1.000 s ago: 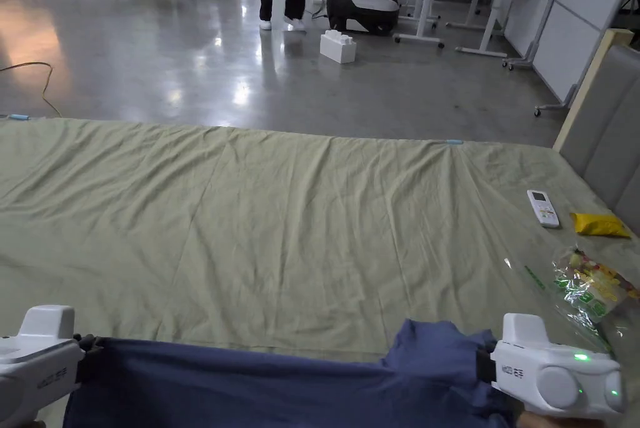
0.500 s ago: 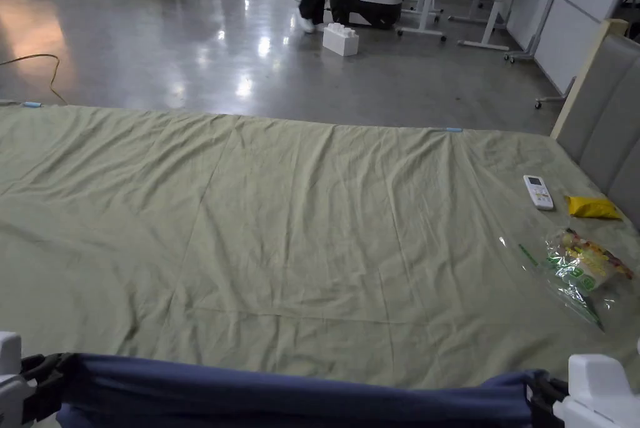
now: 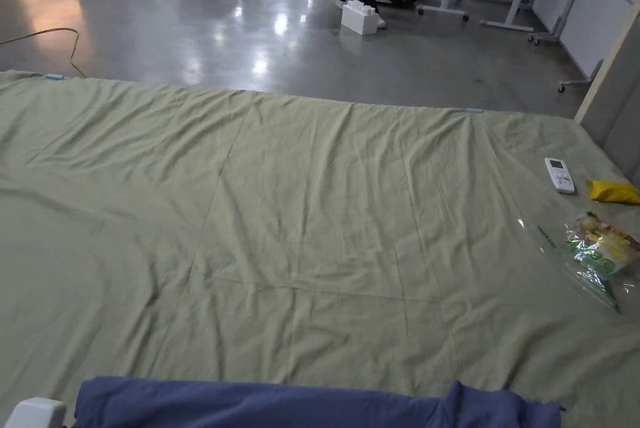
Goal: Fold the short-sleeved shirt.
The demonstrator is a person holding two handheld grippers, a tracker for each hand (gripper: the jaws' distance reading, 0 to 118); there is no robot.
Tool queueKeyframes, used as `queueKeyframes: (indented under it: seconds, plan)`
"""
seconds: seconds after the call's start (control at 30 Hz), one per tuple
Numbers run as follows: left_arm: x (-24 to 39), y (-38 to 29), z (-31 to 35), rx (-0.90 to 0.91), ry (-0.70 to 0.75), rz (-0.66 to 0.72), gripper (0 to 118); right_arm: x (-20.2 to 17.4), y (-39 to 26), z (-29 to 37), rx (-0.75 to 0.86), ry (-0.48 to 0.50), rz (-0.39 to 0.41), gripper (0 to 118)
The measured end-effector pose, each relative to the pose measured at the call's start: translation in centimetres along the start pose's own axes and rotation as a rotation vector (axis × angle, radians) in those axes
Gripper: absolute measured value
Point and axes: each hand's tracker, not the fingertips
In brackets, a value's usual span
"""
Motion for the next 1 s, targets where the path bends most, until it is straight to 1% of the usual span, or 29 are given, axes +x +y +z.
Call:
queueKeyframes:
  seconds: [0.07,0.17,0.2,0.23,0.27,0.3,0.37,0.4,0.43,0.47,0.5,0.6,0.67,0.73,0.8,0.87,0.9,0.97,1.0]
  plan:
    - [0.2,-0.2,-0.5,0.0,0.007,0.001,7,-0.1,-0.2,-0.6,0.003,-0.011,0.007,2]
    - [0.1,0.1,-0.7,-0.001,0.016,0.012,7,-0.2,-0.4,-0.9,0.008,-0.015,-0.005,3]
    - [0.4,0.0,-0.2,0.0,0.016,0.012,9,-0.2,-0.3,-0.8,0.005,-0.018,-0.006,6]
    - [0.3,0.2,-0.1,0.001,0.015,0.016,12,-0.4,-0.1,-0.6,0.006,-0.027,-0.005,13]
    - [0.1,0.5,0.1,-0.002,0.013,0.026,14,-0.6,0.1,-0.2,0.008,-0.036,-0.004,15]
    - [0.0,0.9,0.4,0.0,0.012,0.041,14,-0.8,0.5,0.4,0.013,-0.051,0.001,15]
    - [-0.1,1.5,1.0,0.032,-0.004,0.06,29,-1.3,1.3,1.5,0.054,-0.095,-0.005,44]
    - [0.0,2.3,1.3,0.059,-0.012,0.065,39,-1.6,2.0,2.2,0.095,-0.09,-0.009,61]
    - [0.3,3.0,1.7,0.086,-0.017,0.065,56,-2.0,2.7,2.9,0.132,-0.084,-0.015,77]
    - [0.7,3.7,2.0,0.113,-0.022,0.062,65,-2.4,3.4,3.4,0.168,-0.082,-0.022,82]
    - [1.1,4.7,2.4,0.152,-0.032,0.056,69,-2.9,4.2,3.9,0.215,-0.082,-0.03,83]
    - [2.8,7.6,3.3,0.255,-0.039,0.042,69,-4.5,6.7,5.1,0.358,-0.08,-0.03,83]
    - [3.8,9.3,3.7,0.33,-0.022,0.037,69,-5.6,8.2,5.6,0.445,-0.085,-0.028,83]
    - [5.2,10.9,4.4,0.414,0.017,0.039,69,-6.8,9.8,6.5,0.548,-0.086,-0.054,82]
    - [6.3,12.2,5.1,0.498,0.048,0.059,69,-7.8,11.1,7.2,0.653,-0.083,-0.07,79]
    - [7.3,13.1,6.1,0.588,0.083,0.082,68,-8.8,12.1,7.8,0.732,-0.101,-0.081,72]
    - [7.7,13.5,6.5,0.634,0.095,0.095,67,-9.3,12.6,8.1,0.776,-0.114,-0.08,66]
    - [8.4,14.1,7.5,0.713,0.114,0.113,64,-10.2,13.4,8.8,0.847,-0.125,-0.087,46]
    - [8.8,14.3,7.8,0.743,0.121,0.111,58,-10.7,13.9,9.2,0.896,-0.138,-0.067,35]
